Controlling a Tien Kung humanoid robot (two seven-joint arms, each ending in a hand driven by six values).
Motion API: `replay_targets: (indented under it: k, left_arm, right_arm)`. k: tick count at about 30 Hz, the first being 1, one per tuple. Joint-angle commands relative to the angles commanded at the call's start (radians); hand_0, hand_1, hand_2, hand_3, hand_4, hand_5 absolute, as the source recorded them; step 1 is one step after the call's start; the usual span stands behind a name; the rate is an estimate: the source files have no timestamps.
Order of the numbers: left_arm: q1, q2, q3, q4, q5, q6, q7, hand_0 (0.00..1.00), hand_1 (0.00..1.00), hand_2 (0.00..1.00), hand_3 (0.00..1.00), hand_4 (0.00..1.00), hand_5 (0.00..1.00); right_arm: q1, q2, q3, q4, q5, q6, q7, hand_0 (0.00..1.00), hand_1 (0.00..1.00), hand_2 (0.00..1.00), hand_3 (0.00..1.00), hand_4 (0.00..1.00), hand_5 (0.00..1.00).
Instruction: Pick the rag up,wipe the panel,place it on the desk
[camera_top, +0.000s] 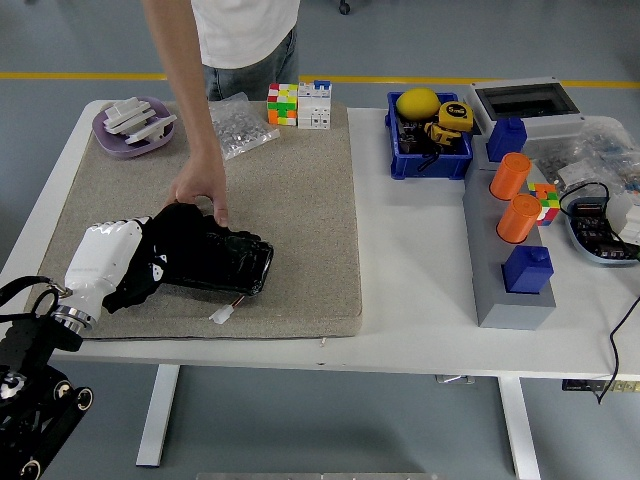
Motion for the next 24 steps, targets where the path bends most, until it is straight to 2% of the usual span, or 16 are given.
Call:
replay_targets:
  k: [7, 15, 24]
  left_arm:
    - [-0.005, 0.008, -0.04, 0.036, 0.0, 0.006, -0.009, 0.259, 0.316, 0.549, 0.531, 0.491, 0.002]
    - [-0.006, 0.0, -0.117, 0.091, 0.0, 0.018, -0.03, 0.259, 0.316, 0.548, 0.531, 0.493, 0.002]
    - [-0.018, -0.006, -0.213, 0.173, 0.0, 0.047, -0.087, 0.259, 0.315, 0.545, 0.53, 0.49, 0.002]
  right_arm:
    - [0.002, 0.0, 0.007, 0.0, -0.009, 0.002, 0.001, 0.753, 0.621, 0.677, 0.615, 0.998, 0.513]
    - [0.002, 0.003, 0.006, 0.0, -0.006, 0.003, 0.001, 0.752, 0.621, 0.677, 0.614, 0.998, 0.513]
    - [0.003, 0.004, 0.017, 0.0, -0.016, 0.002, 0.001, 0.755, 0.62, 0.677, 0.614, 0.998, 0.513]
